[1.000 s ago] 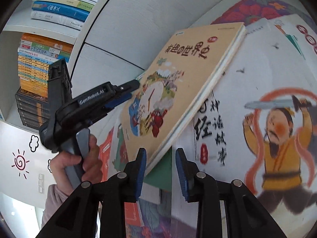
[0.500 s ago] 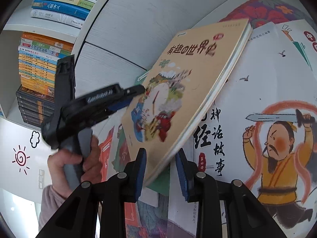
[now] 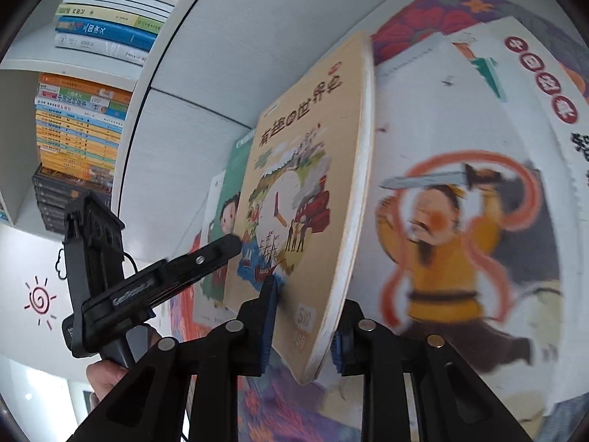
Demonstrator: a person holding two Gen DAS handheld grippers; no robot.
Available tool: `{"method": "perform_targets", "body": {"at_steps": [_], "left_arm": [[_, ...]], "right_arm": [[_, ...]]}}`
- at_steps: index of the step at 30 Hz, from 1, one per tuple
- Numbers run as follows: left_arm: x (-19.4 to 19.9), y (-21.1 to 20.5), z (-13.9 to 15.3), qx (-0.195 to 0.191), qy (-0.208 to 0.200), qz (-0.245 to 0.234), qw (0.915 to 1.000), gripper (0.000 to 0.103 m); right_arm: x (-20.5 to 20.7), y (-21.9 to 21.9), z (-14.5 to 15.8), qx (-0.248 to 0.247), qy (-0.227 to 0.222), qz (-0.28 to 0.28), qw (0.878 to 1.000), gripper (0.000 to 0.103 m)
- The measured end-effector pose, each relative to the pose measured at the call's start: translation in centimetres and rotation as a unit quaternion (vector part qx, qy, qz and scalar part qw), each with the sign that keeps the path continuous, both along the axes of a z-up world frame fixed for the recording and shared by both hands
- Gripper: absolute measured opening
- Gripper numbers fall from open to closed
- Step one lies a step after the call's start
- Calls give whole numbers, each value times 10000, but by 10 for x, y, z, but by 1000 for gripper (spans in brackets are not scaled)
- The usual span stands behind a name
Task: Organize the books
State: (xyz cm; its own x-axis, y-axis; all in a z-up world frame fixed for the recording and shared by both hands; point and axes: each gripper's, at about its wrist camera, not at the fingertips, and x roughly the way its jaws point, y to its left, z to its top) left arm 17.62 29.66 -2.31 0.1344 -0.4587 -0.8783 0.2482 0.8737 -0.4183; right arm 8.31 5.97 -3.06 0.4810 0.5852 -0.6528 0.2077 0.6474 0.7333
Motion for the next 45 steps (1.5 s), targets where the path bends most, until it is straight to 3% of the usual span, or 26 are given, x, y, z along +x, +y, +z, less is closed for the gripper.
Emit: {"method": "perform_targets", "body": {"at_steps": [5, 9, 12, 14, 17, 19, 22, 23, 25, 31, 37, 42, 45], "left_arm": [[-37, 8, -5, -490, 277, 50, 9984, 40], [-94, -12, -8, -142, 344, -157, 9992, 40], [-130, -20, -12, 69, 328, -175, 9993, 41], [-135, -16, -6, 373, 73, 62, 9993, 40], [-123, -11, -7, 182, 155, 410, 9989, 40], [-117, -8, -5, 69, 177, 491, 9986, 40], [-127, -19, -2, 249, 32, 430, 9988, 41], [-134, -40, -5, 250, 56, 438, 9987, 41], [-149, -36, -6, 270, 47, 532, 9982, 41], [-204, -13, -17, 44, 339, 1054, 9938, 40], [-241, -4, -18, 251, 539, 1268, 9902, 40], [-256, 11, -17, 106, 643, 1277, 9897, 40], [-252, 22, -21, -170, 729, 1426, 9869, 40]], "right_arm": [[-18, -13, 9, -296, 109, 306, 9990, 21], [-51, -19, 11, -383, 362, 818, 9953, 23], [-78, -28, 9, -624, 715, 1175, 9885, 38], [-90, -39, 9, -1019, 839, 1243, 9834, 38], [-88, -57, 17, -1109, 671, 758, 9887, 38], [-76, -54, 22, -1241, 566, 790, 9875, 39], [-65, -27, 25, -1909, 625, 1064, 9738, 44], [-65, -19, 29, -2094, 574, 1150, 9694, 44], [-69, -5, 31, -2402, 543, 1332, 9600, 48], [-90, 7, 17, -2085, 612, 1670, 9617, 48], [-99, 37, 13, -2107, 410, 2204, 9515, 53], [-116, 31, 3, -1476, 766, 2598, 9512, 52], [-122, 17, -1, -1114, 892, 2451, 9589, 51]]}}
